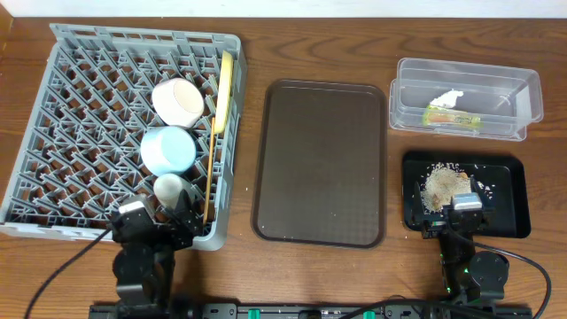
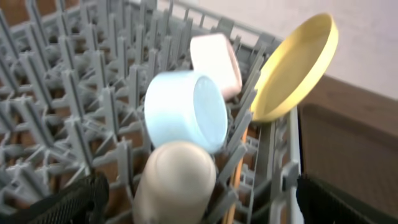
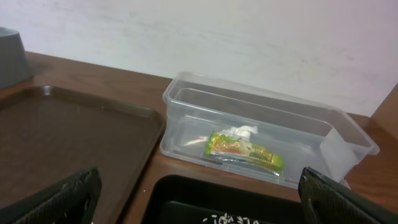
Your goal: Sort waste into correct bins and load items into the dishwasher
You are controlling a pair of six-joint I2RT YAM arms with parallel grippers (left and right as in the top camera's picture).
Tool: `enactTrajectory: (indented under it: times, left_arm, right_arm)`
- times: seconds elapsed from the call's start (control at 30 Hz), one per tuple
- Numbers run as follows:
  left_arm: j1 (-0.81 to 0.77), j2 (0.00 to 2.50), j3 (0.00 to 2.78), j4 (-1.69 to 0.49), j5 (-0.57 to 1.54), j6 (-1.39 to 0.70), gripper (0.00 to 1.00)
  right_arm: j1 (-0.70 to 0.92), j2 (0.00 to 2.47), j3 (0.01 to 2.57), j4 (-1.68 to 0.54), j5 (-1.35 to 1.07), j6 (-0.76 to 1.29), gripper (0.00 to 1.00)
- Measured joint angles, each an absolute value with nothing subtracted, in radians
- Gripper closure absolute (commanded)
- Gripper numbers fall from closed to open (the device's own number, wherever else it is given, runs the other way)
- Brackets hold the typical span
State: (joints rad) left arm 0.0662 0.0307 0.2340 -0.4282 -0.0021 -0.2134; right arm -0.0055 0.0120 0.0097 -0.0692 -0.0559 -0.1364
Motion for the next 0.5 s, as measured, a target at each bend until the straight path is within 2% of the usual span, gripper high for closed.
enactTrajectory:
  times: [0.23,0.5]
  left_arm:
    - [0.072,0.010,0.054,-0.083,0.046,-0.125,0.03]
    - [0.072,0.010,0.028,-0.043,0.071,-0.039,0.02]
  right_arm:
    - [-0.006,0.012,0.010,-0.069,-0.056,-0.136,0.01]
    - [-0.006,0.012,0.009,-0.069,-0.056,-0.136,0.01]
